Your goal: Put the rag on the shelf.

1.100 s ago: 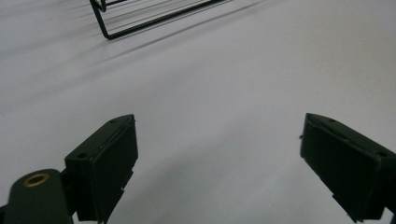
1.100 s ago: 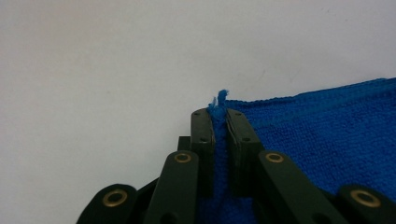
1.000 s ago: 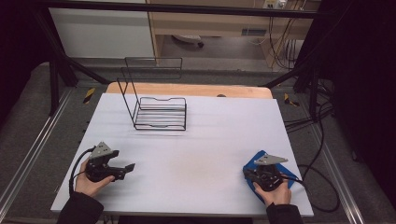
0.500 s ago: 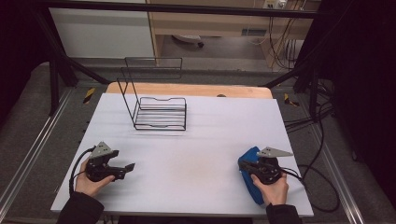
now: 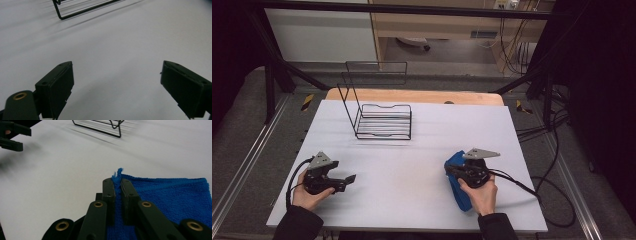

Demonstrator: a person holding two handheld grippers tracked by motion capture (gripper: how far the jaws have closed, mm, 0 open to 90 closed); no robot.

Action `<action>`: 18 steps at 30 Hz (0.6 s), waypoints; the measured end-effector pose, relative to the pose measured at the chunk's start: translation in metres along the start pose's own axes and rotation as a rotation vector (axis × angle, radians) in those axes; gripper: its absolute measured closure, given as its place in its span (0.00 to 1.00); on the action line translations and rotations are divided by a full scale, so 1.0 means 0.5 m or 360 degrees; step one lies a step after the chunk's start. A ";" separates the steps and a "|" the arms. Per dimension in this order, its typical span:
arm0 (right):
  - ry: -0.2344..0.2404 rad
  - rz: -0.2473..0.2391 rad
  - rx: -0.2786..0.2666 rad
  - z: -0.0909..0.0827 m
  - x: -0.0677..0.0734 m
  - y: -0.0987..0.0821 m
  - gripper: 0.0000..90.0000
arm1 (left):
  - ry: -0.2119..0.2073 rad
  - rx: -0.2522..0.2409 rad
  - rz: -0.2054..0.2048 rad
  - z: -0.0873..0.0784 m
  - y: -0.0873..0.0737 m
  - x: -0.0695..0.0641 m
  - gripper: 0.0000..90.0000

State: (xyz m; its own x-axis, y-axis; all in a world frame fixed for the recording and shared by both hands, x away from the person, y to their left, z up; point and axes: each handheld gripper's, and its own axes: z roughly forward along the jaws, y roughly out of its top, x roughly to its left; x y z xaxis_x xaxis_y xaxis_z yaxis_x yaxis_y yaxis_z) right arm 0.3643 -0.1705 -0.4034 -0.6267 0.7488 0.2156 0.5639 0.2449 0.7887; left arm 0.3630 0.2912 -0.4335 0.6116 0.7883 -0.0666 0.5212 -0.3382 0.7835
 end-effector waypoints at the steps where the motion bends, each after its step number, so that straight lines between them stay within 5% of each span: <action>1: 0.0006 -0.0010 -0.0001 0.008 0.006 0.004 0.93 | 0.0000 -0.0001 0.0000 0.000 0.000 0.000 0.12; 18: 0.0125 -0.0155 0.0050 0.110 0.098 0.058 0.93 | -0.0012 -0.0005 -0.0001 -0.001 0.000 0.001 0.12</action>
State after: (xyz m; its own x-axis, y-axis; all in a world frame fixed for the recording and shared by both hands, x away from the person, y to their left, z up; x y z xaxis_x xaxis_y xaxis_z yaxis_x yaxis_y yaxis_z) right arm 0.3796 -0.0929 -0.4017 -0.7186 0.6705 0.1843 0.5143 0.3342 0.7898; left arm 0.3631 0.2920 -0.4333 0.6157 0.7847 -0.0721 0.5198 -0.3357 0.7856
